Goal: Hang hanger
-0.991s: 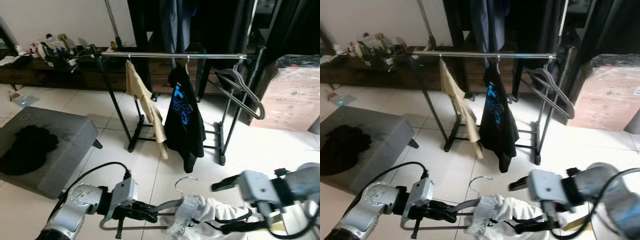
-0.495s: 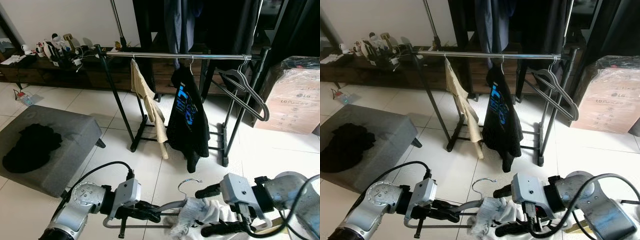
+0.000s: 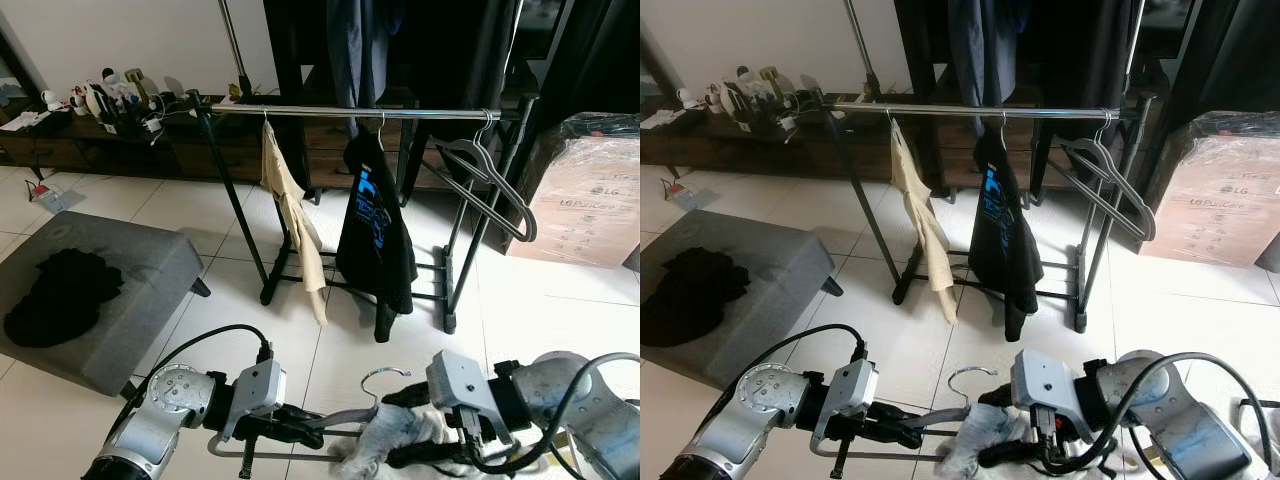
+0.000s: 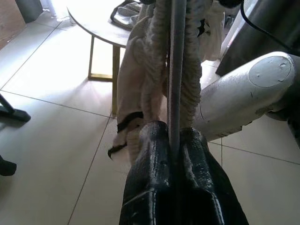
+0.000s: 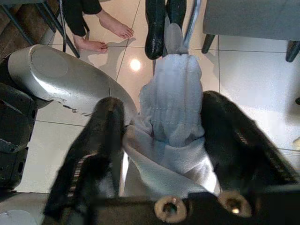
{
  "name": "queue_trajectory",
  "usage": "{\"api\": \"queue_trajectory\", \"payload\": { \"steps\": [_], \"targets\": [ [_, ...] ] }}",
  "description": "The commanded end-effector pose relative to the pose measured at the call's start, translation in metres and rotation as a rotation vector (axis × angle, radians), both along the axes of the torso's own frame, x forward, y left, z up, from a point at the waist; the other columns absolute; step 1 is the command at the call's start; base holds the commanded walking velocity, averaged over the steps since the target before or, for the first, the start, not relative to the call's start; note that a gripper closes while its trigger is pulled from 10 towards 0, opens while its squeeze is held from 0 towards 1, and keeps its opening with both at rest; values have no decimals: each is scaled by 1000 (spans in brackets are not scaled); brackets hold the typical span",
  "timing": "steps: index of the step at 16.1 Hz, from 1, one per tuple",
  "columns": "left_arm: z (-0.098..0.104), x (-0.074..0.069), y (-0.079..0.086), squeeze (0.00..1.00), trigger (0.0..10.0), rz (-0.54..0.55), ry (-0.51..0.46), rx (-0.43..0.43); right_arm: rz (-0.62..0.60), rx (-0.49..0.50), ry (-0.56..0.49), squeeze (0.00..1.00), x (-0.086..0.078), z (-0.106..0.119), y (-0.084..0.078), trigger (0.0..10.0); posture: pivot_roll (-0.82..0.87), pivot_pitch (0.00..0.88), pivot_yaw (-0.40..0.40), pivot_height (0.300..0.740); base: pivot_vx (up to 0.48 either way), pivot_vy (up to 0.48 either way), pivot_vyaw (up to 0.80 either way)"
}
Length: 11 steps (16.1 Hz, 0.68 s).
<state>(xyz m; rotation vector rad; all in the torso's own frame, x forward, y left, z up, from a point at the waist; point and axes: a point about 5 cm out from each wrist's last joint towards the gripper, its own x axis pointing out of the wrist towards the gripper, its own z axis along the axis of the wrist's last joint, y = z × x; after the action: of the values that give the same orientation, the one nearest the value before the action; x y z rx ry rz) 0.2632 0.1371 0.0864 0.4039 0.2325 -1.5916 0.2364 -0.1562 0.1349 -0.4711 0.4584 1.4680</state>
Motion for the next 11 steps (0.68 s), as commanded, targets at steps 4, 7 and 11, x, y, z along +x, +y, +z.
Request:
{"api": "queue_trajectory", "payload": {
  "steps": [4,7,11],
  "targets": [
    [2,1,-4,0,10000,-17,-22,-11,16,1,21,0,-2,-4,6,0,-196,122,92,740,0,0,0],
    [2,1,-5,0,10000,-15,-25,-14,21,-19,33,0,-3,-10,6,0,-191,125,89,740,0,0,0],
    [3,1,-6,0,10000,-10,-31,-19,24,-32,43,0,-4,-15,8,0,-189,130,89,740,0,0,0]
  ]
}}
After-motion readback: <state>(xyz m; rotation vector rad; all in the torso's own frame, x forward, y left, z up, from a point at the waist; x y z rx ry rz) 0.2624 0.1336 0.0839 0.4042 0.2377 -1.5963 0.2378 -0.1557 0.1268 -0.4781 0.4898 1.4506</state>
